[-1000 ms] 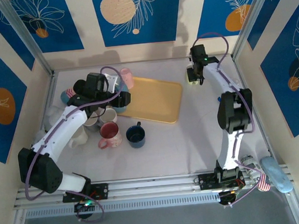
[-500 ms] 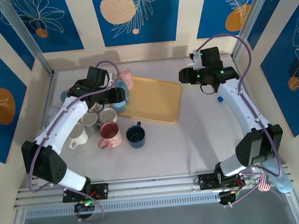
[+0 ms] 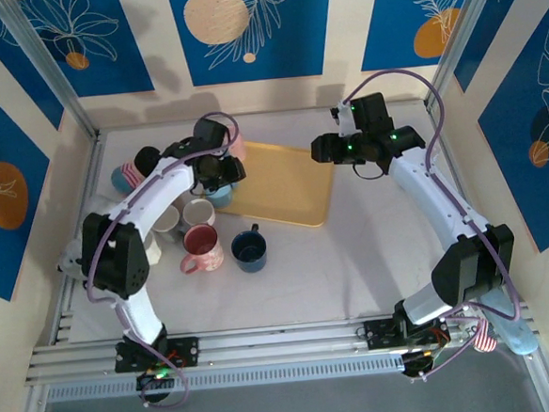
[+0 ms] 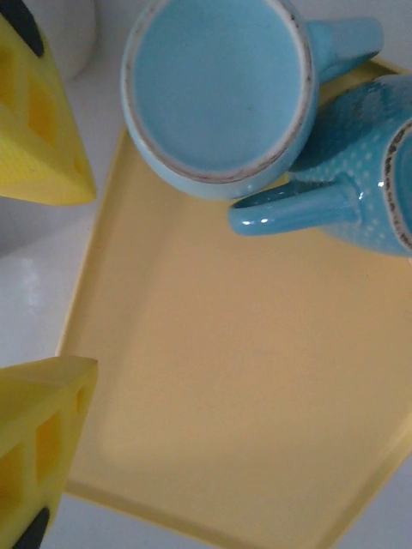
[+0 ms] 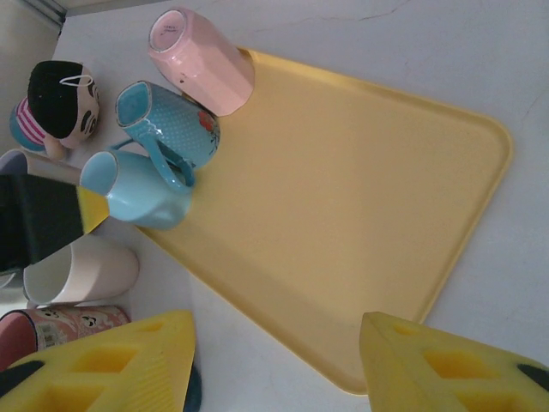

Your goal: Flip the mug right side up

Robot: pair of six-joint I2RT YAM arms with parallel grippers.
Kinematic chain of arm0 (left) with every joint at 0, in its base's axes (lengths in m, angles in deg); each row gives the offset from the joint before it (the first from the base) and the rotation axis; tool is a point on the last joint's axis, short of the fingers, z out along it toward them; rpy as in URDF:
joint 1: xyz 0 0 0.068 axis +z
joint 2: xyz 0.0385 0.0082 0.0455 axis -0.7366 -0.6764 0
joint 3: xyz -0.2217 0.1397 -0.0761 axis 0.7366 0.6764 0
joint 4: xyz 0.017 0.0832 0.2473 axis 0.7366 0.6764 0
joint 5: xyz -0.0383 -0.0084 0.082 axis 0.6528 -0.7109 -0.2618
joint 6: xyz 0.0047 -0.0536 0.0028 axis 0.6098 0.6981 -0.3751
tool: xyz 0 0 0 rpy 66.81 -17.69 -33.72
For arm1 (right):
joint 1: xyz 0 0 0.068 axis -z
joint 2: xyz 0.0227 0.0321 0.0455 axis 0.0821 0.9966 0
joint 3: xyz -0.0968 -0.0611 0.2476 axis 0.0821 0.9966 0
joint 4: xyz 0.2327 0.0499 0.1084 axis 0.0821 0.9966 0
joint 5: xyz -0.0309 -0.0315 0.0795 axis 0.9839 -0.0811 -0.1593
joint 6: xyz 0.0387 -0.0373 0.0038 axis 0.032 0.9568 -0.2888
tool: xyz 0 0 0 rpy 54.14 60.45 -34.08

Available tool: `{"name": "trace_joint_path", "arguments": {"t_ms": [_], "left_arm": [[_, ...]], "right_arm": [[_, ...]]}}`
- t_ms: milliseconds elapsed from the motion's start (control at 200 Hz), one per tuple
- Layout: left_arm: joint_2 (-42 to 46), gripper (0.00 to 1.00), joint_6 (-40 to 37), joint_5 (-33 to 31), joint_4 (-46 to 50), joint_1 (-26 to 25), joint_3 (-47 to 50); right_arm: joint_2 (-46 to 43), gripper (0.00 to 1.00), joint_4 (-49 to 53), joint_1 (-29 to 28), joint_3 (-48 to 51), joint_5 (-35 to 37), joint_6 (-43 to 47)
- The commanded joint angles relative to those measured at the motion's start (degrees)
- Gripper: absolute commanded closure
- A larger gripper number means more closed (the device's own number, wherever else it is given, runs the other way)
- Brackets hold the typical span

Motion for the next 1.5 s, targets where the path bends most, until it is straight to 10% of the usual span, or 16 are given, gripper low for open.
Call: {"name": "trace_joint_path", "arguments": {"t_ms": [0,530,1496], "left_arm": [[-2.12,0.52,1.45,-5.45,-0.64,-0.17,-4.69],[-14.56,0.29,-10.51,-13.58,5.65,4.44,-19.61],[-18.58,0.34,-18.81,6.66,-10.31,4.25,-13.2]], "right_arm": [[-0.13,0.46,-0.84,0.15,1.39,-1.74,-1.1],[-2.78,0.45,-1.82,1.9,3.37,-2.52,-2.21],[-3.51,0.45,-0.64,2.01,4.0,-2.13,-3.25]]}}
